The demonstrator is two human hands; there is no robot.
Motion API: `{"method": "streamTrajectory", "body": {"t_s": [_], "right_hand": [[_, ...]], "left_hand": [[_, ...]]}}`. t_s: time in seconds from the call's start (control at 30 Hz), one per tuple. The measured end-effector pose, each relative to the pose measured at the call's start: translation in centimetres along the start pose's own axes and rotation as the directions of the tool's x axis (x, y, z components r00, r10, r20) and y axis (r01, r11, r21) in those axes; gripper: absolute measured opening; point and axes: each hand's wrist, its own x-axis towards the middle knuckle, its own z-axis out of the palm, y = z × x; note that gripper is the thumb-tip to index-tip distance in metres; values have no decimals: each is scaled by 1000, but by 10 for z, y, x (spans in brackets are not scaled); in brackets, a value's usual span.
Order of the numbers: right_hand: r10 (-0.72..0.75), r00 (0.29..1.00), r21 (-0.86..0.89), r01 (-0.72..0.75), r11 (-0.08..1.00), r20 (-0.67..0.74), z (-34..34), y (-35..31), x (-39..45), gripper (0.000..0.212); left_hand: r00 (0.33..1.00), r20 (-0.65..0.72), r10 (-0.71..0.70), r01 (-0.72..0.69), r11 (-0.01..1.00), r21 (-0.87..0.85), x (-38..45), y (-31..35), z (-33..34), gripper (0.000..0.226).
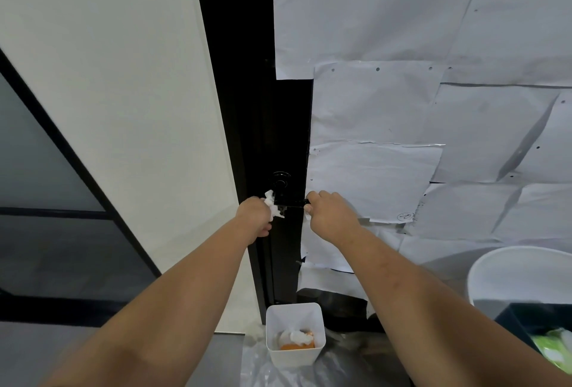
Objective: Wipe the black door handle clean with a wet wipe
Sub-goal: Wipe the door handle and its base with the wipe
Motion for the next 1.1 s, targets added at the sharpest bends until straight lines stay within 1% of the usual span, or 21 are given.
{"method": "streamTrajectory", "body": {"t_s": [0.03, 0.07, 0.1, 0.17, 0.2, 0.23, 0.3, 0.33, 0.4, 0.47, 0.5, 0.57, 0.63, 0.7, 0.8, 0.9, 1.0, 1.03, 1.1], "right_hand": [[3, 1000, 1, -3, 1000, -2, 0, 0, 0, 19], [6, 1000, 2, -6, 1000, -3, -1, -1, 0, 20], [8, 1000, 0, -8, 1000, -3, -1, -2, -1, 20], [3, 1000, -11, -3, 1000, -6, -1, -2, -1, 22], [1, 1000, -12, -1, 1000, -7, -1, -1, -1, 22], [0, 1000, -10, 0, 1000, -8, -1, -1, -1, 21], [-4, 1000, -6, 4, 1000, -11, 0, 0, -1, 21], [-6, 1000, -6, 6, 1000, -12, 1, 0, 0, 21], [-8, 1000, -14, 7, 1000, -15, 2, 0, 1, 21], [-8, 1000, -23, 8, 1000, -11, 3, 1, 2, 20], [-8, 1000, -25, 8, 1000, -10, 3, 1, 2, 20], [-11, 1000, -21, 11, 1000, -17, 4, 2, 2, 20], [-12, 1000, -14, 12, 1000, -18, 5, 1, 2, 21], [-13, 1000, -11, 13, 1000, -15, 6, 1, 3, 21], [-12, 1000, -22, 12, 1000, -19, 6, 0, 3, 19], [-1, 1000, -14, 1, 1000, -6, 5, -1, 3, 18], [-13, 1000, -35, 14, 999, 21, 7, -1, 4, 19], [-11, 1000, -36, 12, 999, 20, 7, 0, 5, 18], [-1, 1000, -18, 1, 1000, 4, 6, 0, 3, 18]], "left_hand": [[999, -2, -43, 42, 990, -133, 1, 1, 2, 22], [997, 2, -82, 80, 966, -247, -1, 3, 4, 25], [994, 7, -108, 103, 918, -384, -3, 6, 3, 28], [983, 40, -177, 168, 802, -573, 3, 8, 3, 33], [979, 25, -202, 177, 787, -591, 6, 9, 3, 33], [978, 12, -207, 175, 795, -581, 3, 11, 4, 33], [990, 24, -138, 128, 819, -560, -3, 12, 8, 36], [998, -14, -68, 51, 853, -519, -1, 9, 12, 37], [996, -69, 61, -86, 888, -451, -3, 3, 20, 36], [980, -127, 153, -190, 910, -369, 0, -2, 25, 38], [966, -154, 207, -246, 922, -300, 0, -3, 25, 39], [908, -197, 369, -384, 922, -47, 1, -6, 25, 40], [844, -190, 501, -463, 861, 211, 2, -6, 22, 41], [799, -174, 575, -484, 788, 381, 7, -2, 19, 38], [771, -156, 617, -471, 718, 513, 10, 4, 13, 30], [771, -145, 620, -461, 701, 544, 15, 8, 7, 28], [782, -85, 618, -470, 673, 571, 14, 9, 0, 32], [755, -84, 650, -499, 652, 571, 11, 11, 0, 29], [676, -113, 728, -545, 597, 589, 9, 15, 2, 20]]}}
